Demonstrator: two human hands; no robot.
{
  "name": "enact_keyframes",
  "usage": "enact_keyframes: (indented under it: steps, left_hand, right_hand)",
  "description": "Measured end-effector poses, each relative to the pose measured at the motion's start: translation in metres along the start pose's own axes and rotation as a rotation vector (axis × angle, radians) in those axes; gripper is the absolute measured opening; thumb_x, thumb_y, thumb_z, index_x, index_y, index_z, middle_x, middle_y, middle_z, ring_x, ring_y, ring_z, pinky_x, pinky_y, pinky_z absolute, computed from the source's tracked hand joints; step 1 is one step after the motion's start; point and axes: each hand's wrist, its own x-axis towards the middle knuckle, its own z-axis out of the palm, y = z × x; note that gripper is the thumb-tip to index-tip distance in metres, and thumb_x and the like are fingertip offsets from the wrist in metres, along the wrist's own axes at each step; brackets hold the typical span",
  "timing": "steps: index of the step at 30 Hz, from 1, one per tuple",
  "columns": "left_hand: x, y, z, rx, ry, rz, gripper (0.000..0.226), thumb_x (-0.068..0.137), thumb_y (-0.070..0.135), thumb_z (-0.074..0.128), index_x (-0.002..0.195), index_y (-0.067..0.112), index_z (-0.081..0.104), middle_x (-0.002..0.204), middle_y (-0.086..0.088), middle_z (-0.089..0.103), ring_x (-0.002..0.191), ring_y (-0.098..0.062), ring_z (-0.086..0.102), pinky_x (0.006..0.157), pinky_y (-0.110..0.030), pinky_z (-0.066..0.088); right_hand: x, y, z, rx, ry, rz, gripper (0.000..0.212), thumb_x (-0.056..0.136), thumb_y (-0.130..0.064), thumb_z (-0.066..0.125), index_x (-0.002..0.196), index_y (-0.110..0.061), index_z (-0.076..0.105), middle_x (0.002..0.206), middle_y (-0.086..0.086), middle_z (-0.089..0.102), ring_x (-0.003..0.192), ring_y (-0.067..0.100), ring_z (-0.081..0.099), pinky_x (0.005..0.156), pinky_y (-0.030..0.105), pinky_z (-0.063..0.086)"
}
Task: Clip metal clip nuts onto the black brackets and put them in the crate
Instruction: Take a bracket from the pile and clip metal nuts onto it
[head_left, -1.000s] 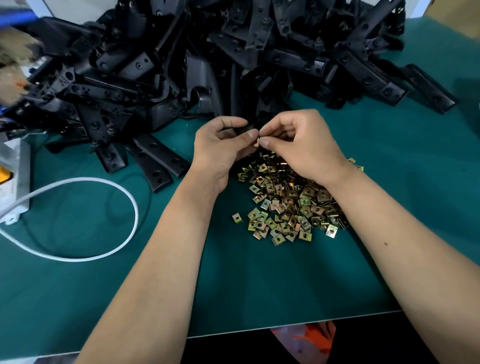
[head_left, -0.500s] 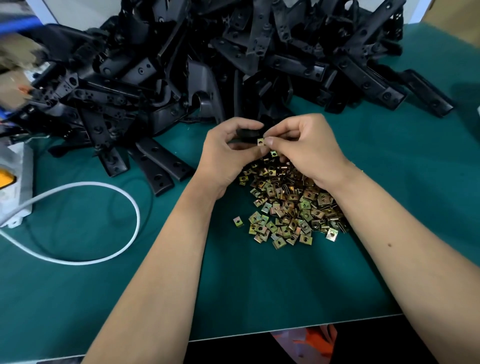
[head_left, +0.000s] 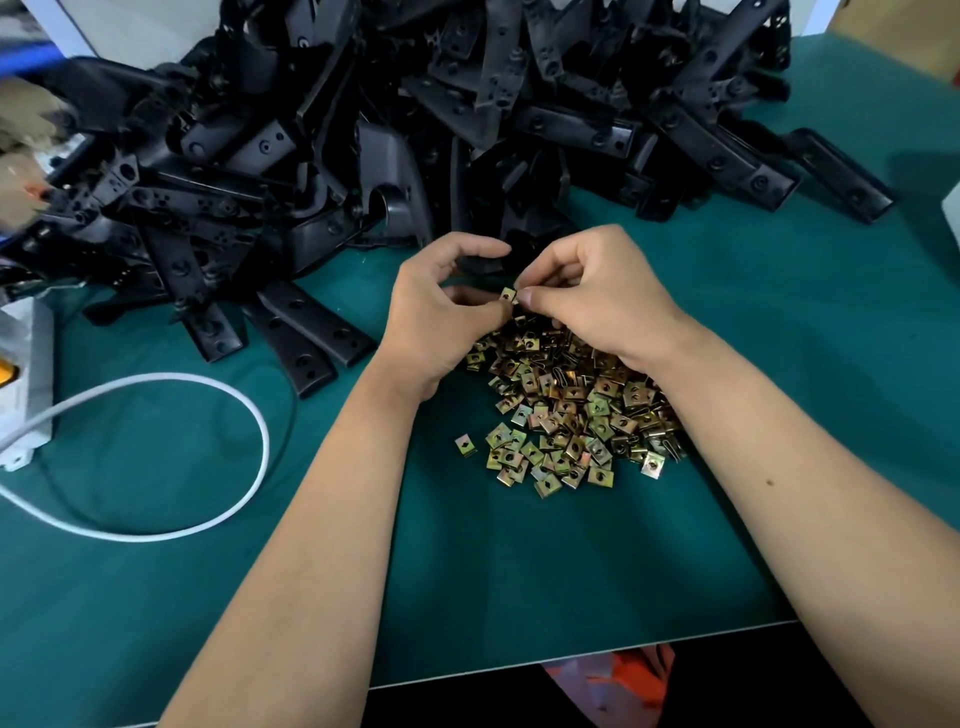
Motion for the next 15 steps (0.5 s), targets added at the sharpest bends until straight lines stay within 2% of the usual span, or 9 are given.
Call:
enact_keyframes:
  steps: [2,5,8,10,12,15]
  left_hand:
    - [0.001,-0.001,-0.001,-0.016,0.012,-0.02,0.046,0.071,-0.008,0.082,0.105,0.022,0.073,0.104,-0.002,0.073,0.076,-0.015,0.071,0.074,-0.029,0.059]
    - [0.002,-0.001,-0.003,-0.051,0.05,-0.073,0.04,0.075,-0.011,0.079,0.1,0.02,0.074,0.1,-0.004,0.073,0.079,-0.015,0.07,0.078,-0.032,0.06]
    - [0.003,0.006,-0.006,-0.276,0.035,-0.21,0.011,0.086,0.005,0.078,0.086,0.015,0.074,0.09,-0.003,0.072,0.088,-0.02,0.072,0.087,-0.037,0.061]
    - [0.004,0.01,-0.003,-0.41,0.098,-0.28,0.021,0.093,0.014,0.074,0.074,0.012,0.066,0.084,-0.007,0.07,0.087,-0.022,0.071,0.088,-0.038,0.061]
    - [0.005,0.012,0.0,-0.443,0.212,-0.308,0.031,0.093,0.01,0.074,0.069,0.011,0.055,0.076,-0.009,0.067,0.082,-0.023,0.071,0.086,-0.038,0.062]
    - [0.004,0.014,0.001,-0.536,0.26,-0.349,0.031,0.089,0.003,0.076,0.081,0.011,0.047,0.086,-0.015,0.07,0.086,-0.028,0.073,0.08,-0.036,0.062]
  right_hand:
    - [0.001,0.0,-0.003,0.018,-0.028,0.014,0.015,0.084,-0.009,0.081,0.081,-0.023,0.079,0.079,-0.001,0.077,0.073,0.008,0.07,0.074,0.03,0.06]
    - [0.002,0.001,-0.008,0.053,-0.046,0.044,0.016,0.087,-0.008,0.077,0.086,-0.023,0.08,0.08,0.002,0.078,0.063,0.002,0.064,0.069,0.024,0.055]
    - [0.002,0.0,-0.007,0.105,-0.028,0.061,0.017,0.091,-0.008,0.074,0.095,-0.022,0.081,0.084,0.003,0.078,0.059,0.0,0.06,0.065,0.019,0.053]
    - [0.001,0.0,-0.005,0.142,-0.011,0.059,0.016,0.091,-0.007,0.074,0.097,-0.02,0.081,0.08,-0.002,0.077,0.057,-0.001,0.06,0.061,0.015,0.051]
    - [0.001,0.001,-0.005,0.176,0.003,0.065,0.015,0.091,-0.006,0.075,0.099,-0.017,0.081,0.077,-0.001,0.077,0.056,0.003,0.06,0.061,0.014,0.051]
    - [0.002,0.003,-0.006,0.234,0.004,0.079,0.018,0.09,-0.004,0.075,0.103,-0.015,0.081,0.083,0.008,0.079,0.059,0.009,0.061,0.065,0.018,0.053]
